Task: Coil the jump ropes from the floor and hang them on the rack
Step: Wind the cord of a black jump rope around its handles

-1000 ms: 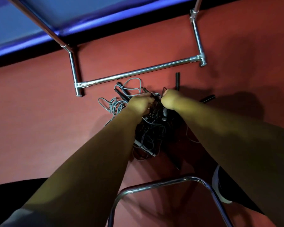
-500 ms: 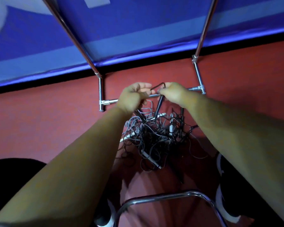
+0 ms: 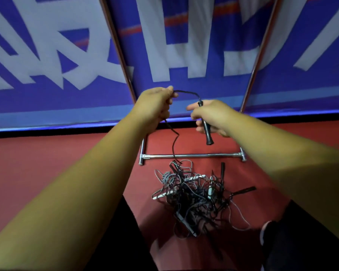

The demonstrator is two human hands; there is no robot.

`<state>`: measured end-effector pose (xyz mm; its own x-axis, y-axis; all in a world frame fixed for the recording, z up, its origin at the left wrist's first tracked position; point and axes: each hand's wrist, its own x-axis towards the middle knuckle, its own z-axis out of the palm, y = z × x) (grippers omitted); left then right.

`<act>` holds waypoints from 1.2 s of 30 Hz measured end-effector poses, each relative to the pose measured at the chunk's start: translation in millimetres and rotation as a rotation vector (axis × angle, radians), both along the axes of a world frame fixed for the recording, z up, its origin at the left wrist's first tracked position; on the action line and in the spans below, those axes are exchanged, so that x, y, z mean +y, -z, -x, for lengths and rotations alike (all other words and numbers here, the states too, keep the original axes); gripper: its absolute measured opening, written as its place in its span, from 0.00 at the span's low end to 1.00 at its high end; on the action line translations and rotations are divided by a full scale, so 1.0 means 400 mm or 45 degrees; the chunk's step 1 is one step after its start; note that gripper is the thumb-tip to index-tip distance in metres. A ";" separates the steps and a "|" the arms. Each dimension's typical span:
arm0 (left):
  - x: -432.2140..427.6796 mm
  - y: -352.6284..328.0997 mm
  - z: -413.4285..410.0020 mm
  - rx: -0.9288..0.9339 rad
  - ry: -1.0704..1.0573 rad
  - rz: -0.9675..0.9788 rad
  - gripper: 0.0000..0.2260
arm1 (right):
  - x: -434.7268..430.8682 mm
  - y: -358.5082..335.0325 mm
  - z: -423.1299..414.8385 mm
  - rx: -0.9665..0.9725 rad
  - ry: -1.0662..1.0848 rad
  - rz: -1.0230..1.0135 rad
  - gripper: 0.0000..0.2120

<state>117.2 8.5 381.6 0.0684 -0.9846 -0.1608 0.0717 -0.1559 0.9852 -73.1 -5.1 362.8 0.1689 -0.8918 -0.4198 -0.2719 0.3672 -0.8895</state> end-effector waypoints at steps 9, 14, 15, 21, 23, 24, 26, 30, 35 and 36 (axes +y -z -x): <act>0.080 -0.098 0.014 0.760 -0.117 0.045 0.07 | 0.148 -0.005 -0.040 -0.154 -0.149 0.090 0.08; 0.120 -0.047 0.000 0.436 0.105 -0.033 0.10 | 0.146 -0.020 -0.017 -0.348 -0.019 0.066 0.12; 0.119 -0.028 0.005 0.377 0.191 -0.095 0.12 | 0.141 -0.024 -0.008 -0.447 0.021 0.031 0.12; 0.157 0.072 0.086 -0.171 0.710 -0.463 0.23 | 0.097 -0.033 0.049 -0.651 0.178 0.024 0.13; 0.162 0.073 0.115 -0.236 0.778 -0.442 0.25 | 0.088 -0.034 0.075 -0.709 0.238 0.014 0.14; 0.160 0.064 0.126 -0.341 0.803 -0.402 0.23 | 0.083 -0.036 0.088 -0.752 0.275 0.001 0.14; 0.159 0.043 0.150 -0.559 0.802 -0.311 0.18 | 0.069 -0.039 0.110 -0.826 0.323 -0.035 0.14; 0.190 0.091 0.165 -0.592 0.646 -0.023 0.07 | 0.046 -0.021 0.114 -1.004 0.413 -0.208 0.14; 0.166 0.150 0.114 -0.551 0.711 -0.008 0.09 | 0.014 0.020 0.087 -1.223 0.594 -0.368 0.15; 0.149 0.141 0.106 -0.557 0.769 -0.026 0.10 | 0.009 0.024 0.083 -1.247 0.629 -0.378 0.15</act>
